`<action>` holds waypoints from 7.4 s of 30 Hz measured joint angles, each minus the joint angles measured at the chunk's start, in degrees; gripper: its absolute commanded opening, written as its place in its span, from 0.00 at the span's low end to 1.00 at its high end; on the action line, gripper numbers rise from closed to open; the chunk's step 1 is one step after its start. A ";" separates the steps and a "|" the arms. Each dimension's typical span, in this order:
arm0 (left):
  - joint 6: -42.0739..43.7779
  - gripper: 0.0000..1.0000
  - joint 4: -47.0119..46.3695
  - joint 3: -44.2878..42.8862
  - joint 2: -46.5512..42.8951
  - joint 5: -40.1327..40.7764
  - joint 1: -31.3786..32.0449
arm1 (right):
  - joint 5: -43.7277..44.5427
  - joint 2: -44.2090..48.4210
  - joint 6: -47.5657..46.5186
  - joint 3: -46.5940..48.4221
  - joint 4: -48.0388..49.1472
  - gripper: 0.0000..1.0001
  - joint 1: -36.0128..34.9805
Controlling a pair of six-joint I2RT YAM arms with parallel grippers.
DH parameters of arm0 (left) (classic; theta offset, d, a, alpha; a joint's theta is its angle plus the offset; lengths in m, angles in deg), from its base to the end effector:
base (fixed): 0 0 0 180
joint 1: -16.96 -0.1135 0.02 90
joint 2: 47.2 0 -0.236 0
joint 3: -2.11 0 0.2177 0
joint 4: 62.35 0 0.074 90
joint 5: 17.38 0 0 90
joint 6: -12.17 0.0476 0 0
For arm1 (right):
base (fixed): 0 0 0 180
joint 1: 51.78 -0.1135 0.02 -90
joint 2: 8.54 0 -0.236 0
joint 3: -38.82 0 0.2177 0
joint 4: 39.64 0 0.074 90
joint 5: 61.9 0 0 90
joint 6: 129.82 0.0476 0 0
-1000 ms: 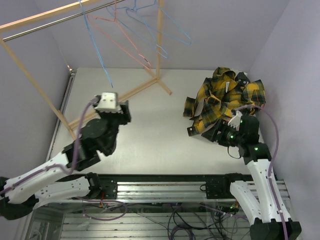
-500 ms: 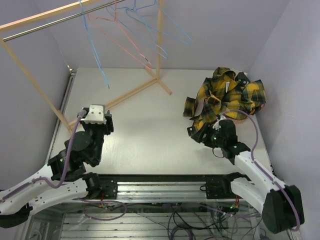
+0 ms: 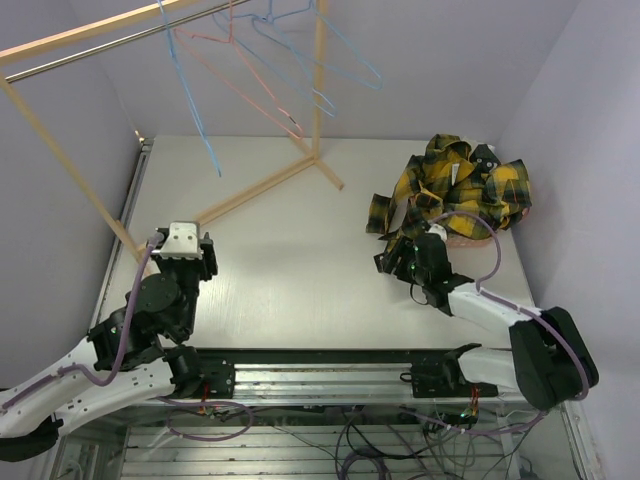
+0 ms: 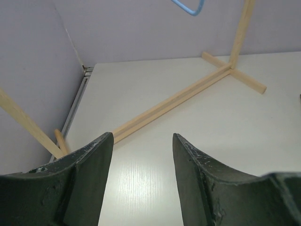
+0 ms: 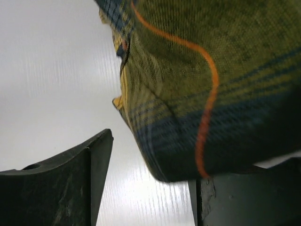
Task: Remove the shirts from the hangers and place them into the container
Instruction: Adjust the shirt in the bin.
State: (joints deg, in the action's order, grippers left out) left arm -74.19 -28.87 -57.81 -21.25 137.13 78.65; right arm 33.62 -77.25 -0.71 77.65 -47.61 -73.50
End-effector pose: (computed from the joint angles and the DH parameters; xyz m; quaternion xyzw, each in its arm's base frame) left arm 0.0771 -0.0525 0.3392 0.0023 0.7058 0.0372 0.7074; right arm 0.2051 0.0768 0.1505 0.1566 0.8837 0.1850 0.4005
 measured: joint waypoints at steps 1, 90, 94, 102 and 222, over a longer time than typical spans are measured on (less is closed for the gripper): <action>-0.11 0.64 0.17 0.28 -0.02 0.02 0.00 | 0.55 -1.14 -0.33 0.33 0.79 0.42 -0.02; -3.67 0.64 4.28 1.27 -2.19 -3.23 -0.85 | 4.94 -14.53 -11.37 41.77 -27.45 0.58 -5.03; -3.69 0.64 4.35 1.27 -2.19 -3.26 -0.85 | 8.92 -16.90 -9.77 37.53 -21.84 0.58 -9.51; -3.67 0.64 4.44 1.27 -2.19 -3.26 -0.85 | 16.83 -20.00 -5.07 23.23 -6.62 0.59 -10.36; -1.05 0.65 1.86 4.00 -1.92 -4.35 -0.92 | 18.21 -25.46 -8.31 50.12 6.40 0.00 1.29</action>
State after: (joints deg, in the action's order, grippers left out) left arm -75.24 -27.02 -53.81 -23.17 132.78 77.73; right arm 51.82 -102.71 -9.01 127.77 -41.21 -72.21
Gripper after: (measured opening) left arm 0.652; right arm 0.007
